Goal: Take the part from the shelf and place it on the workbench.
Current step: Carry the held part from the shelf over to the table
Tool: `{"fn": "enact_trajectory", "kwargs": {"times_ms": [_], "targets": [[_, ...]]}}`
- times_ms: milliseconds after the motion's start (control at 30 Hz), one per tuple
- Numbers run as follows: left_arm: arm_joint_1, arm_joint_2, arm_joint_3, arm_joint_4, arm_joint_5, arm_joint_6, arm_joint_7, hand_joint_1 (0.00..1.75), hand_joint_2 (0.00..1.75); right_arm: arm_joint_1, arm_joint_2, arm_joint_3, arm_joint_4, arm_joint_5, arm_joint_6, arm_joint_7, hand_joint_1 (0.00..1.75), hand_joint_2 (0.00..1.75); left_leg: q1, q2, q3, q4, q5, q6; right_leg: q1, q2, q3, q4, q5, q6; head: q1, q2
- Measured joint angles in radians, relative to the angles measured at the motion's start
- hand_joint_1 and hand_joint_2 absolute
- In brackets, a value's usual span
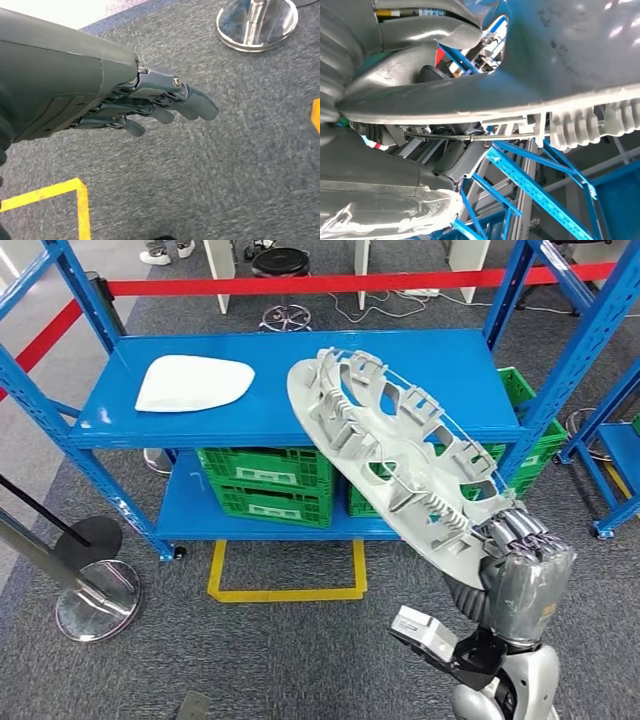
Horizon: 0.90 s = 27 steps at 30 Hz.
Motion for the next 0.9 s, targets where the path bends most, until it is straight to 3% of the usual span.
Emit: {"fn": "enact_trajectory", "kwargs": {"times_ms": [67,133,167,200,233,300,333,367,400,433,500,567,600,667,733,800,833,867,900], "targets": [[-0.003,0.000,0.000,0.000,0.000,0.000,-0.002,0.00,1.75,0.003,0.004,-0.005,-0.007,-0.002,0.000,-0.009,1.75,1.75,-0.004,-0.002,0.058,-0.101,-0.009,0.012,0.001,-0.001,-0.015,0.004,0.017,0.011,0.001,0.000],[-0.003,-0.001,0.000,0.000,0.002,0.000,-0.004,0.00,1.75,0.004,0.009,-0.010,-0.012,-0.005,0.000,-0.019,1.75,1.75,-0.006,-0.001,0.055,-0.123,-0.002,0.026,0.002,-0.002,-0.023,-0.001,0.038,0.022,0.001,0.000],[-0.004,-0.001,-0.001,0.001,0.003,0.000,-0.004,0.00,1.75,0.005,0.011,-0.013,-0.014,-0.005,0.000,-0.024,1.75,1.75,-0.005,0.001,0.046,-0.126,0.009,0.033,0.001,0.000,-0.030,0.000,0.035,0.027,0.000,0.000],[-0.004,-0.002,-0.001,0.001,0.004,0.000,-0.005,0.00,1.75,0.005,0.013,-0.017,-0.016,-0.006,0.000,-0.029,1.75,1.75,-0.003,0.003,0.035,-0.129,0.022,0.041,0.001,0.002,-0.040,0.013,0.015,0.031,0.002,0.000],[-0.006,-0.002,-0.001,0.001,0.004,0.000,-0.006,0.00,1.75,0.006,0.015,-0.020,-0.018,-0.006,0.000,-0.033,1.75,1.75,-0.001,0.005,0.023,-0.133,0.036,0.048,0.001,0.004,-0.054,0.045,-0.024,0.035,0.003,0.000],[-0.009,-0.002,-0.001,0.002,0.005,0.000,-0.008,0.00,1.75,0.007,0.016,-0.026,-0.019,-0.009,0.000,-0.038,1.75,1.75,-0.002,0.007,-0.007,-0.132,0.060,0.055,-0.002,0.004,-0.085,0.166,-0.129,0.042,0.007,0.000],[-0.009,-0.002,-0.001,0.002,0.006,-0.001,-0.010,0.00,1.75,0.008,0.016,-0.028,-0.019,-0.012,0.000,-0.039,1.75,1.75,-0.003,0.007,-0.023,-0.132,0.072,0.056,-0.002,0.004,-0.094,0.231,-0.161,0.045,0.007,0.000],[-0.010,-0.002,-0.001,0.003,0.006,-0.001,-0.011,0.00,1.75,0.009,0.016,-0.029,-0.019,-0.017,0.000,-0.040,1.75,1.75,-0.004,0.007,-0.040,-0.131,0.085,0.056,-0.002,0.004,-0.093,0.277,-0.167,0.046,0.007,0.000],[-0.010,-0.002,-0.001,0.004,0.006,-0.002,-0.013,0.00,1.75,0.010,0.016,-0.029,-0.019,-0.022,0.000,-0.039,1.75,1.75,-0.005,0.007,-0.056,-0.131,0.097,0.055,-0.002,0.004,-0.078,0.292,-0.150,0.046,0.007,0.000],[-0.010,-0.002,-0.001,0.004,0.006,-0.003,-0.015,0.00,1.75,0.011,0.017,-0.030,-0.019,-0.026,0.000,-0.039,1.75,1.75,-0.006,0.007,-0.071,-0.130,0.109,0.053,-0.002,0.004,-0.045,0.267,-0.118,0.044,0.007,0.000],[-0.011,-0.003,-0.001,0.005,0.007,-0.003,-0.017,0.00,1.75,0.011,0.017,-0.030,-0.019,-0.030,0.000,-0.039,1.75,1.75,-0.008,0.007,-0.094,-0.128,0.130,0.048,0.001,0.004,0.068,0.124,-0.079,0.034,0.007,0.000],[-0.012,-0.004,-0.001,0.006,0.007,-0.003,-0.018,0.00,1.75,0.010,0.018,-0.030,-0.020,-0.034,0.000,-0.036,1.75,1.75,-0.009,0.007,-0.107,-0.128,0.151,0.040,0.006,0.004,0.169,-0.029,-0.096,0.026,0.006,0.000],[-0.012,-0.005,-0.001,0.006,0.007,-0.003,-0.019,0.00,1.75,0.011,0.019,-0.030,-0.021,-0.037,0.000,-0.034,1.75,1.75,-0.008,0.007,-0.112,-0.130,0.162,0.034,0.009,0.004,0.189,-0.068,-0.106,0.024,0.006,0.000],[-0.012,-0.005,-0.001,0.008,0.007,-0.003,-0.020,0.00,1.75,0.012,0.022,-0.031,-0.021,-0.045,0.000,-0.032,1.75,1.75,-0.004,0.005,-0.119,-0.136,0.174,0.022,0.010,0.002,0.179,-0.084,-0.094,0.016,0.007,0.000],[-0.010,-0.004,-0.001,0.010,0.007,-0.003,-0.021,0.00,1.75,0.014,0.027,-0.034,-0.022,-0.061,0.000,-0.036,1.75,1.75,-0.003,0.002,-0.133,-0.100,0.122,0.009,0.005,-0.001,0.167,-0.088,-0.069,0.001,0.005,0.000],[-0.009,-0.004,-0.001,0.011,0.006,-0.003,-0.021,0.00,1.75,0.018,0.034,-0.040,-0.023,-0.080,0.000,-0.044,1.75,1.75,0.002,0.001,-0.165,0.020,0.023,-0.002,0.003,-0.004,0.146,-0.078,-0.054,-0.010,0.002,0.000],[-0.009,-0.004,-0.001,0.012,0.006,-0.003,-0.021,0.00,1.75,0.021,0.037,-0.043,-0.024,-0.090,0.000,-0.048,1.75,1.75,0.005,0.001,-0.180,0.092,-0.014,-0.007,0.002,-0.005,0.131,-0.069,-0.050,-0.011,0.002,0.000],[-0.009,-0.003,-0.001,0.012,0.006,-0.003,-0.021,0.00,1.75,0.024,0.039,-0.046,-0.025,-0.099,0.000,-0.051,1.75,1.75,0.008,0.001,-0.185,0.143,-0.030,-0.011,0.002,-0.006,0.114,-0.057,-0.046,-0.011,0.002,0.000],[-0.009,-0.003,-0.001,0.012,0.005,-0.003,-0.021,0.00,1.75,0.026,0.040,-0.048,-0.026,-0.107,0.000,-0.053,1.75,1.75,0.011,0.001,-0.175,0.161,-0.027,-0.015,0.000,-0.006,0.098,-0.045,-0.044,-0.010,0.002,0.000]]}}
